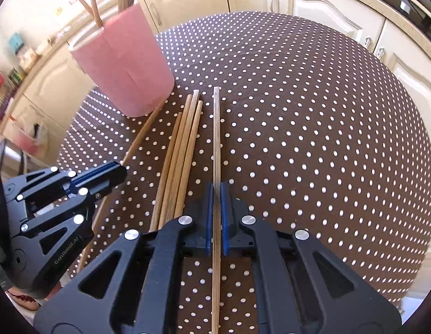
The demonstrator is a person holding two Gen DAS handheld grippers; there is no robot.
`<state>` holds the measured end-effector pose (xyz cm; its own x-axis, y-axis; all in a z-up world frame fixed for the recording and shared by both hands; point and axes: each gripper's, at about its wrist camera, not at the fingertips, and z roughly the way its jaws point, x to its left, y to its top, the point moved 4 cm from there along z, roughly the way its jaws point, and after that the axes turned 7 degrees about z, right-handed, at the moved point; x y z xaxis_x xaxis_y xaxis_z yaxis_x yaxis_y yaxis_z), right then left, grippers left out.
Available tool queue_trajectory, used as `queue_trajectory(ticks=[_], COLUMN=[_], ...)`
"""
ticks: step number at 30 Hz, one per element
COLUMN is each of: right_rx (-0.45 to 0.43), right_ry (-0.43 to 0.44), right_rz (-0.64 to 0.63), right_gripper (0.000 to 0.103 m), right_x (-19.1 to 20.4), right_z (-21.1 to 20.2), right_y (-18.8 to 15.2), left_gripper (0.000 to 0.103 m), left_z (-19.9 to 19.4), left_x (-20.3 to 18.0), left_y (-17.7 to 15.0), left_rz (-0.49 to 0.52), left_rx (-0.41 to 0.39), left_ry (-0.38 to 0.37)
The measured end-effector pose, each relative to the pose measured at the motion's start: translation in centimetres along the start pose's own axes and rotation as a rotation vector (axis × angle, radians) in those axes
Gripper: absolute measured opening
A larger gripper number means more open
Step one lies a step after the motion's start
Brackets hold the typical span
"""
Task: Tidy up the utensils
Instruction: 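Close the left gripper on one chopstick while the right gripper closes on another, then lift the left gripper's chopstick over the pink cup while the right gripper carries its chopstick there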
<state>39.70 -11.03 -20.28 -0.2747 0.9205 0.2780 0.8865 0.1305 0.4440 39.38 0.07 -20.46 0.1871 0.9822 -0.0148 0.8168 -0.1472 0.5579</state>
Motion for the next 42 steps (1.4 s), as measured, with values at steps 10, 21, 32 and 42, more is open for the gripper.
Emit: queue_trajectory(ticks=[10, 21, 32, 42], right_rx=[-0.234, -0.573, -0.82, -0.912], right_ry=[0.173, 0.273, 0.27, 0.296], right_rz=[0.049, -0.001, -0.109, -0.159], right_gripper=[0.006, 0.006, 0.006, 0.006], right_x=[-1.5, 1.1, 7.2, 9.8], right_z=[-7.6, -15.8, -18.7, -17.8], right_y=[-0.9, -1.1, 1.8, 5.9], left_gripper=[0.005, 0.005, 0.005, 0.005], left_z=[-6.4, -15.3, -19.9, -19.1], left_x=[-2.6, -3.1, 1.0, 5.7], left_y=[0.1, 0.5, 1.9, 5.8], left_rz=[0.065, 0.111, -0.001, -0.106], left_rx=[-0.198, -0.562, -0.826, -0.939], left_ry=[-0.084, -0.159, -0.171, -0.155])
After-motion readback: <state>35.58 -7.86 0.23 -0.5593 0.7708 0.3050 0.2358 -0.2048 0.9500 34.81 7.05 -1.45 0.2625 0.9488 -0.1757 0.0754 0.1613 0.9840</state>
